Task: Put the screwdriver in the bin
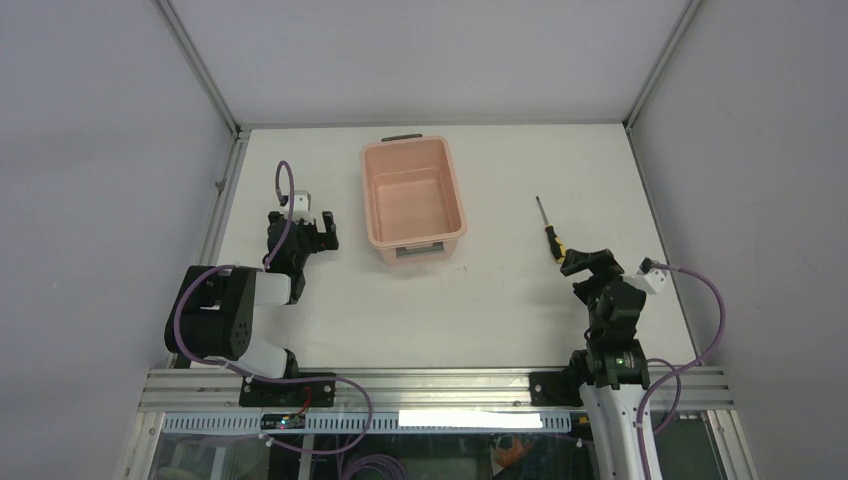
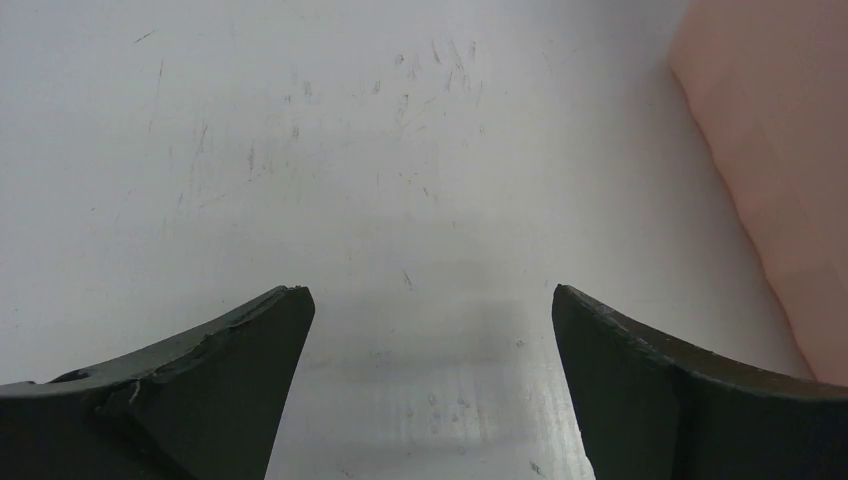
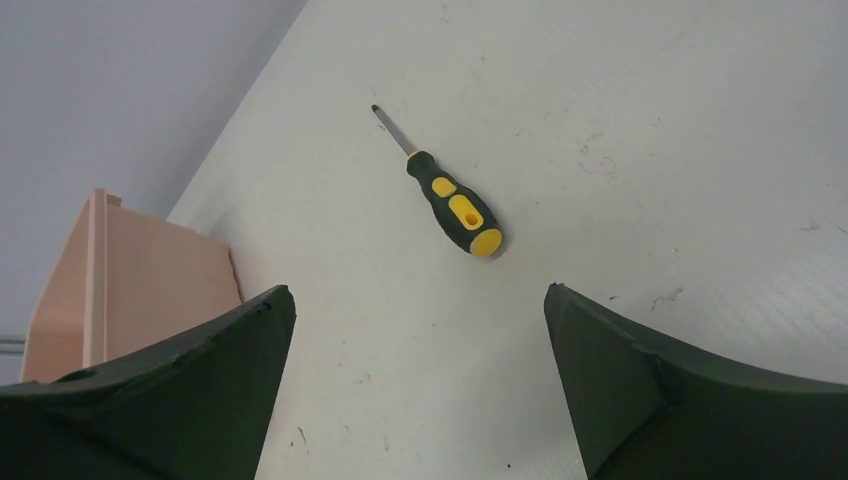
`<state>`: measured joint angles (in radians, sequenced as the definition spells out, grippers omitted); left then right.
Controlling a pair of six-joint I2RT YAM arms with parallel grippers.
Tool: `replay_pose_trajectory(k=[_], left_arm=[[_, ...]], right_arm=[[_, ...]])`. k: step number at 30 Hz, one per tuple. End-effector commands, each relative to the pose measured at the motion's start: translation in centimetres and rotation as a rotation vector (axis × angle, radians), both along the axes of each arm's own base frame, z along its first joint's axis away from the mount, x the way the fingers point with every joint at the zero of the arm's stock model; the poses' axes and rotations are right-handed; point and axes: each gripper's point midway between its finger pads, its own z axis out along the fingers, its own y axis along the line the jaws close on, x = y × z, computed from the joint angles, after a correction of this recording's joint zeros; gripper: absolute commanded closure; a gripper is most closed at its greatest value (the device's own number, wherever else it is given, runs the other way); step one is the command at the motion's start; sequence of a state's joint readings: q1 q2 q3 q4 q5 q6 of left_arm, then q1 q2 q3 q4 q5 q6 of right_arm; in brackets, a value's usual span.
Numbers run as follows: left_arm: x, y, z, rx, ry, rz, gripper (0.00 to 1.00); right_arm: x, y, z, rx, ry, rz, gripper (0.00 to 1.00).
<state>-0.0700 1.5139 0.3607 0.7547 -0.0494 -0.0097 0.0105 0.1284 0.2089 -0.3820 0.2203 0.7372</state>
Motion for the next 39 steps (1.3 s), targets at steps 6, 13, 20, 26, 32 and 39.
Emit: replay_pose_trajectory(k=[6, 13, 20, 26, 32, 39], left_arm=[[1.3, 0.1, 2.3, -0.011, -0.081, -0.005, 0.01], [1.3, 0.1, 2.3, -0.011, -0.083, -0.004, 0.01], [1.3, 0.1, 2.3, -0.011, -0.081, -0.005, 0.01], [1.3, 0.1, 2.3, -0.011, -0.082, -0.003, 0.01], [1.3, 0.1, 2.3, -0.011, -0.081, -0.004, 0.01], [1.3, 0.1, 2.3, -0.011, -0.081, -0.003, 0.01]], right_arm=[[1.4, 1.8, 7.3, -0.168, -0.194, 0.174, 0.00], [5.2, 0.8, 10.4, -0.360, 0.097, 0.248, 0.01], [7.8, -1.3, 3.2, -0.443, 0.820, 0.364, 0.01], [9.1, -0.8, -3.9, -0.471, 1.088, 0.459, 0.01], [11.1, 1.0, -9.1, -0.467, 1.151, 0.547, 0.05], [12.2, 0.7, -12.0, -0.518, 1.231, 0.569, 0.33]])
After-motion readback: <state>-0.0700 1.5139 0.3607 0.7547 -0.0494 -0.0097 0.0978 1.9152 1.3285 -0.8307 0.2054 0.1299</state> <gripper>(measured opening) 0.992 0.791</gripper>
